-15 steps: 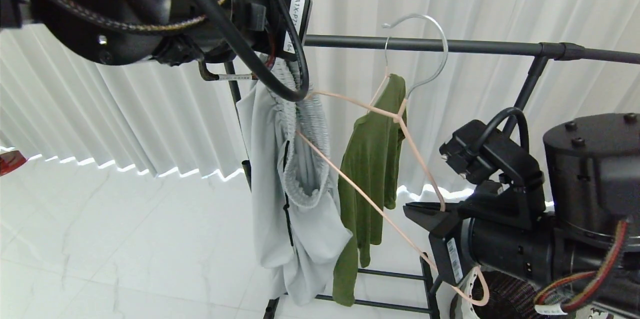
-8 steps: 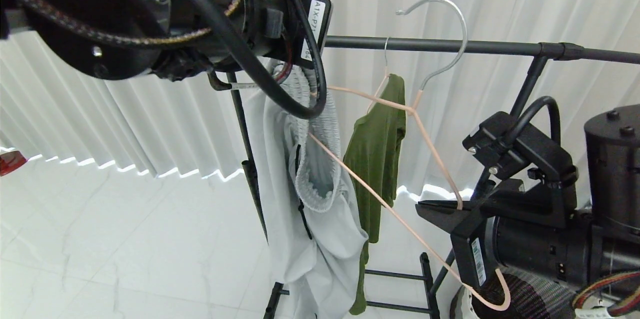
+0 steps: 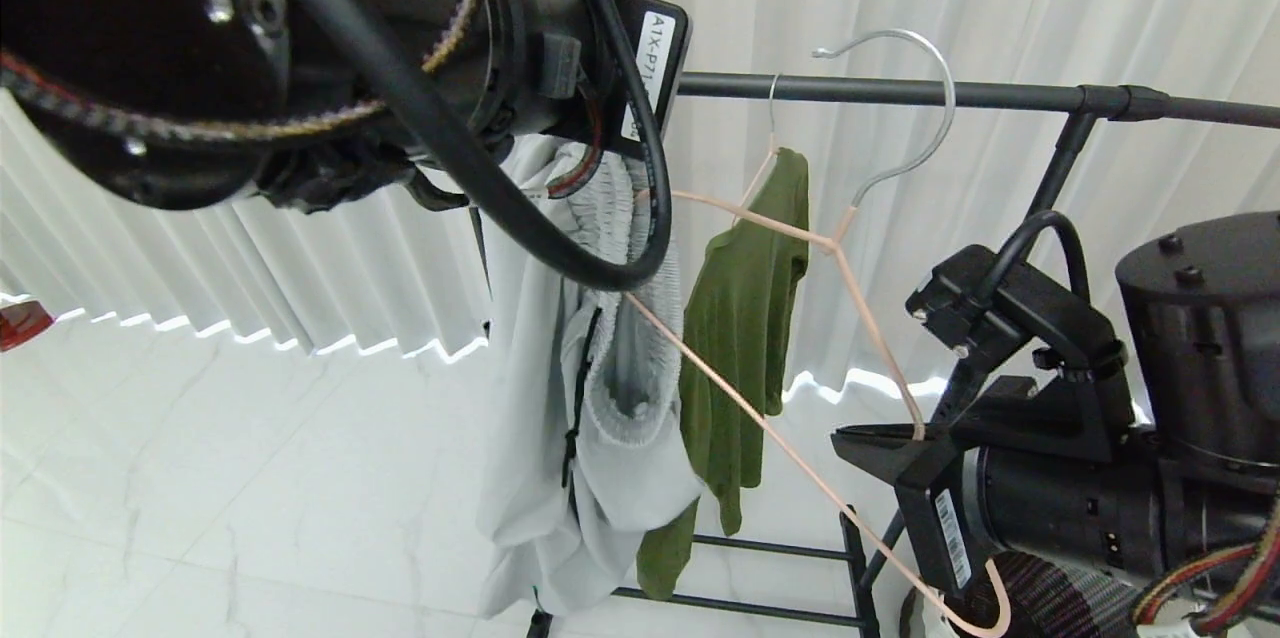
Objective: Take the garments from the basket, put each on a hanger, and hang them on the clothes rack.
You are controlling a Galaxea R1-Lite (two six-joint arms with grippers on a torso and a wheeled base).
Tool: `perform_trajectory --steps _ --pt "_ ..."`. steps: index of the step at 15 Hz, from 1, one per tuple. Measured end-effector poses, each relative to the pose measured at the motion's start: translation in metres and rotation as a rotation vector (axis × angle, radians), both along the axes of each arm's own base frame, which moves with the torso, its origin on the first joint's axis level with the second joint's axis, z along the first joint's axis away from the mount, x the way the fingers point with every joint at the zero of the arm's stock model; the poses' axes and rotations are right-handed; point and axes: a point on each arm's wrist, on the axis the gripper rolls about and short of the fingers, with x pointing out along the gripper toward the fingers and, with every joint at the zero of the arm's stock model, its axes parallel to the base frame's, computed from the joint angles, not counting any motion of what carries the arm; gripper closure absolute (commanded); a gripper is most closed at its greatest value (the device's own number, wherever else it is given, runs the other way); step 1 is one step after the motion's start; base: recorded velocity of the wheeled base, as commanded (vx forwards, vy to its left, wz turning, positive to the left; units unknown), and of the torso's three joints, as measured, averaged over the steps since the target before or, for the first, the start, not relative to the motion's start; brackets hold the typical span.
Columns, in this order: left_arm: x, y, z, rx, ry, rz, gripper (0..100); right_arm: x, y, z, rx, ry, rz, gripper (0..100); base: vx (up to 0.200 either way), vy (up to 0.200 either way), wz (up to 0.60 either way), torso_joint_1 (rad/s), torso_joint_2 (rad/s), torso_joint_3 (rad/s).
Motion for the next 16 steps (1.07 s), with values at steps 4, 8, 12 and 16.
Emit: perform_trajectory --steps 4,8,12,16 --pt "0.019 0.020 0.002 -0.001 -0.004 0.086 100 -0.005 -0.008 -0.003 -0.037 0.050 -0.015 100 0.000 0.000 0.00 0.000 0.00 0.000" --pt "0.026 0.028 0.003 -0.005 -0.006 0.124 100 -0.012 -0.021 -0.002 -0.087 0.080 -0.016 100 0.000 0.000 0.00 0.000 0.00 0.000" --pt "0.017 0.018 0.000 -0.010 0.003 0.079 100 -0.012 -0.021 0.007 -0.062 0.069 -0.015 100 0.000 0.000 0.00 0.000 0.00 0.000" --pt "0.003 0.005 -0.005 -0.028 0.022 0.014 100 -0.003 -0.012 0.020 0.018 0.060 -0.009 100 0.000 0.000 0.00 0.000 0.00 0.000"
